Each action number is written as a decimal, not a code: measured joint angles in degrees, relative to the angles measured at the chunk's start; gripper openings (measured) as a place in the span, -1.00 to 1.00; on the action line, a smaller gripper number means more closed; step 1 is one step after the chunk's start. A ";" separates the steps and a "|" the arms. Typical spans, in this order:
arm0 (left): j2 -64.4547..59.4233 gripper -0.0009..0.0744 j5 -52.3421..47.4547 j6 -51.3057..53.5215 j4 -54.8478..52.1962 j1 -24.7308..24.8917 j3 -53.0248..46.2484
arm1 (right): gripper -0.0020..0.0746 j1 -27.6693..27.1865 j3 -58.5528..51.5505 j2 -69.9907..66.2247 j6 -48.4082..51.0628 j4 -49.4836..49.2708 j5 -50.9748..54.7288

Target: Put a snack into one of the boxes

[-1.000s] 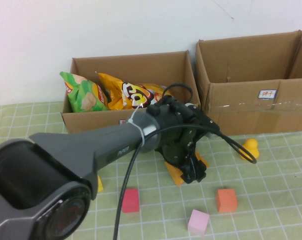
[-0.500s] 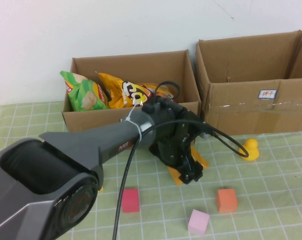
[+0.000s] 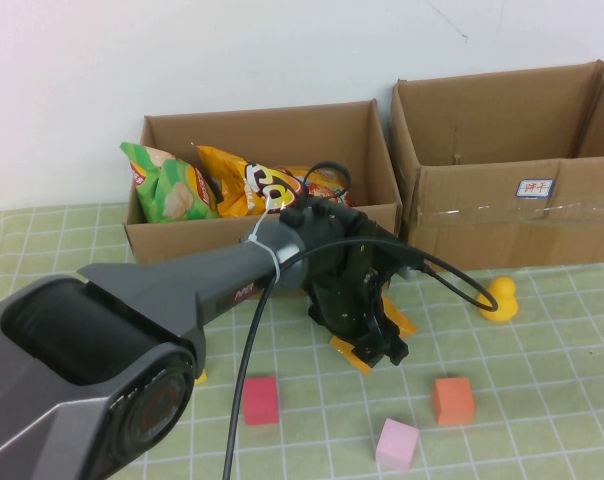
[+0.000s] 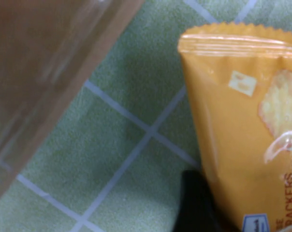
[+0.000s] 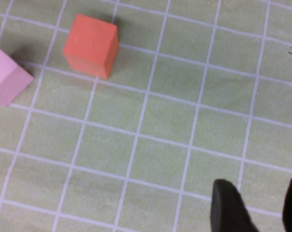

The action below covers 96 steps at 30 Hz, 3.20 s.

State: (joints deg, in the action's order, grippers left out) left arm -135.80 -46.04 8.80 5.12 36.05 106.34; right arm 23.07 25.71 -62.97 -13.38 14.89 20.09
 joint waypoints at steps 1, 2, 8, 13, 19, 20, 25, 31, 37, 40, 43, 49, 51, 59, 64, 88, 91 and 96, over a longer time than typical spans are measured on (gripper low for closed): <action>0.00 0.11 -0.11 0.00 0.00 0.00 0.10 | -0.29 0.00 0.00 0.00 0.00 0.00 0.00; 0.00 0.07 -0.33 0.00 0.00 0.00 0.09 | -0.29 0.00 0.00 0.00 0.00 0.00 0.00; -0.35 0.06 -6.16 0.00 1.34 0.00 3.59 | -0.29 0.00 0.00 0.00 0.00 0.00 0.00; -0.39 0.06 -13.55 -0.10 3.64 0.00 11.45 | -0.29 0.00 0.00 0.00 0.00 0.00 0.00; -0.39 0.06 -21.92 -0.37 9.29 -0.08 23.17 | -0.29 0.00 0.00 0.00 0.00 0.00 0.00; -0.39 0.06 -22.81 -0.37 10.87 -0.08 25.50 | -0.29 0.00 0.00 0.00 0.00 0.00 0.00; -0.39 0.06 -22.50 0.36 16.76 -0.08 37.17 | -0.29 0.00 0.00 -0.09 0.00 0.88 0.00; -0.39 0.06 -8.90 3.34 17.67 -0.08 44.05 | -0.29 0.00 0.00 -1.90 0.00 1.09 0.00; -2.45 0.06 6.39 5.30 14.57 -0.08 44.37 | -0.29 0.00 0.00 -3.63 0.00 1.09 -0.14; -4.75 0.06 11.57 5.38 11.47 -0.08 44.37 | -0.29 0.00 0.00 -4.63 0.00 1.09 -0.39; -6.88 0.29 12.48 4.67 7.16 -0.08 44.37 | -0.29 0.00 0.00 -5.44 0.00 1.09 -0.50; -7.22 0.73 7.70 2.56 2.57 -0.85 44.37 | -0.29 0.00 0.08 -5.81 0.00 1.09 -0.71; -6.57 0.62 4.87 2.48 2.31 -1.20 44.48 | -0.29 0.00 0.08 -5.81 0.00 0.99 -1.01; 2.18 -0.61 -14.00 5.86 -6.53 -1.42 44.48 | -0.72 0.57 0.70 -5.81 0.00 -0.25 -1.01; 10.41 -0.93 -23.12 6.90 -13.50 -1.42 45.07 | -0.92 2.81 3.70 -5.81 2.83 -0.51 3.18; 47.91 -0.98 -26.73 12.92 -19.11 -1.64 28.33 | -0.95 4.07 4.19 36.71 6.31 -2.56 18.97; 53.95 -0.98 -25.79 12.03 -22.72 -1.64 16.54 | -0.95 4.07 4.19 42.17 7.09 -3.10 20.95; 65.16 -0.98 -10.21 9.21 -25.04 -1.64 -4.74 | -0.95 4.07 4.19 46.24 7.44 -3.10 21.72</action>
State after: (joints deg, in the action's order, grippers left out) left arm -70.64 -56.25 18.01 -19.92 34.41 101.61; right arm 27.15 29.90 -16.73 -5.94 11.78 41.81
